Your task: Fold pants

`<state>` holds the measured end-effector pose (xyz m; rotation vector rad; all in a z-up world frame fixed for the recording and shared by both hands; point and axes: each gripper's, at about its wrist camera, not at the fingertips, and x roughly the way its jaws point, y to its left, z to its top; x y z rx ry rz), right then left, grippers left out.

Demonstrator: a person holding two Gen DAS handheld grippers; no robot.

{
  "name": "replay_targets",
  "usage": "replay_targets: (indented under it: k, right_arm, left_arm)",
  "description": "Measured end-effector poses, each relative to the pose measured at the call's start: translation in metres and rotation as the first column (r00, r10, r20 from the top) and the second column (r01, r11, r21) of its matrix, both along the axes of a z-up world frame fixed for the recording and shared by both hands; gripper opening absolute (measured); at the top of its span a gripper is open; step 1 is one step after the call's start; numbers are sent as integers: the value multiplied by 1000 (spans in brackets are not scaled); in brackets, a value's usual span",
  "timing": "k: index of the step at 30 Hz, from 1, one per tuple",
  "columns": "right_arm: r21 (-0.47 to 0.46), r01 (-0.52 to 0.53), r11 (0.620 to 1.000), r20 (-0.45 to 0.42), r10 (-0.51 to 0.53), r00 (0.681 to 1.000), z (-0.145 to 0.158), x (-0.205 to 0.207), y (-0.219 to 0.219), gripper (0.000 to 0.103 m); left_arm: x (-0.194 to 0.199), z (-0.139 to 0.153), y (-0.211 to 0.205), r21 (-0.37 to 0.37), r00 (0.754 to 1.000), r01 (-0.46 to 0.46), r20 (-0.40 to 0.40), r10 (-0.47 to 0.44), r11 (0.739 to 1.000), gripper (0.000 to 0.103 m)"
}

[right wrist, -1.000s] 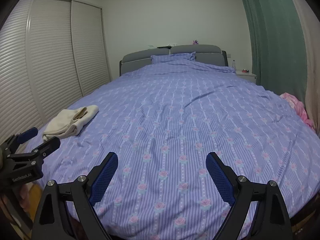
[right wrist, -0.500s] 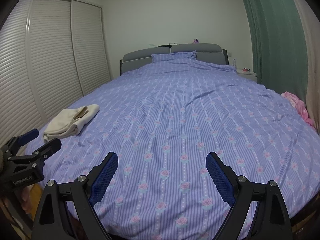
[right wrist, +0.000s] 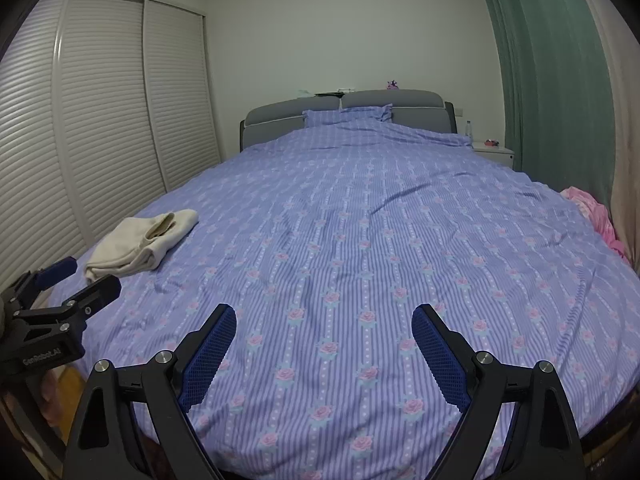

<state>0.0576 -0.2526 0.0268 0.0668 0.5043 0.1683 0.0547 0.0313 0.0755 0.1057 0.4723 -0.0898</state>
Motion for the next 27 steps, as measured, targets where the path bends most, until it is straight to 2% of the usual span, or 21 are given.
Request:
replay_targets:
  k: [14,27]
  right_arm:
    - [1,2,1000,2,-2,1000,1,0,0,91]
    - [1,3,1000,2,-3,1000,1,0,1,91]
  left_arm:
    - [-1,-1,1,-10,1000,-8,-23,8,1000,103]
    - [-6,3,1,-8,1000,-11,10,11,1000,103]
